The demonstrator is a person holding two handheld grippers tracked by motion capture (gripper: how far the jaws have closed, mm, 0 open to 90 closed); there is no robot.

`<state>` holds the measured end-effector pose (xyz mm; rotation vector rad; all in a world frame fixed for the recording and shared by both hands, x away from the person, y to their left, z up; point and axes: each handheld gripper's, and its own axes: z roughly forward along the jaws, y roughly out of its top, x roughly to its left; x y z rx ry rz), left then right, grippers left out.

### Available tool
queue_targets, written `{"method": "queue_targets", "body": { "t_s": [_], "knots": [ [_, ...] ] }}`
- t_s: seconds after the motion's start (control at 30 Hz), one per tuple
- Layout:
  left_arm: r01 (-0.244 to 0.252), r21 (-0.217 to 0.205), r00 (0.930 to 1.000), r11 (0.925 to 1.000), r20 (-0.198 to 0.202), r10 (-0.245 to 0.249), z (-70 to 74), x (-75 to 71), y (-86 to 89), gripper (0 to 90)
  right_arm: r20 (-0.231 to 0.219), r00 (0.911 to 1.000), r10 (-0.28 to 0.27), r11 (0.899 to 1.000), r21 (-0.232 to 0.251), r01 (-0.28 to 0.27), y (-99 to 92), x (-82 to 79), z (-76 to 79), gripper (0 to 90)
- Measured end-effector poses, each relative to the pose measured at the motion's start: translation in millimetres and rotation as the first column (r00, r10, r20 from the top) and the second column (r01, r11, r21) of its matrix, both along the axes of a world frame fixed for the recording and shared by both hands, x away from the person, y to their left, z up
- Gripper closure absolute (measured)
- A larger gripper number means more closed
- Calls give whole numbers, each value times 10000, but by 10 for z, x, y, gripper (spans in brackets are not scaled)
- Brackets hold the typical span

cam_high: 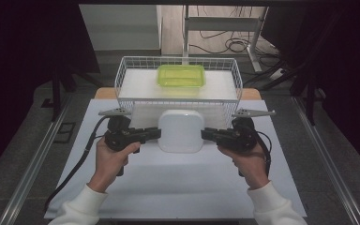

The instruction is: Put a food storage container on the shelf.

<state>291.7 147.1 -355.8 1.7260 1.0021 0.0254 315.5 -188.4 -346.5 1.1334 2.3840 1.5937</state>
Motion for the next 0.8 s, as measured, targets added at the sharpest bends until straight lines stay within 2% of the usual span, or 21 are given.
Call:
{"method": "queue_targets", "body": {
  "t_s": [0.3, 0.6, 0.8],
  "knots": [
    [-66, -114, 9988, 9999, 475, 71, 284, 56, -1, 788, 670, 9977, 35, 10000, 76, -40, 4, 31, 333, 778],
    [-81, -29, 9976, 10000, 693, 83, 529, 234, 25, 788, 862, 9963, 39, 9998, 212, -58, 14, 209, 538, 779],
    [-138, -135, 9954, 9998, 946, 150, 708, 349, 51, 788, 1045, 9945, 28, 9991, 408, -71, 33, 329, 710, 779]
  ]
}}
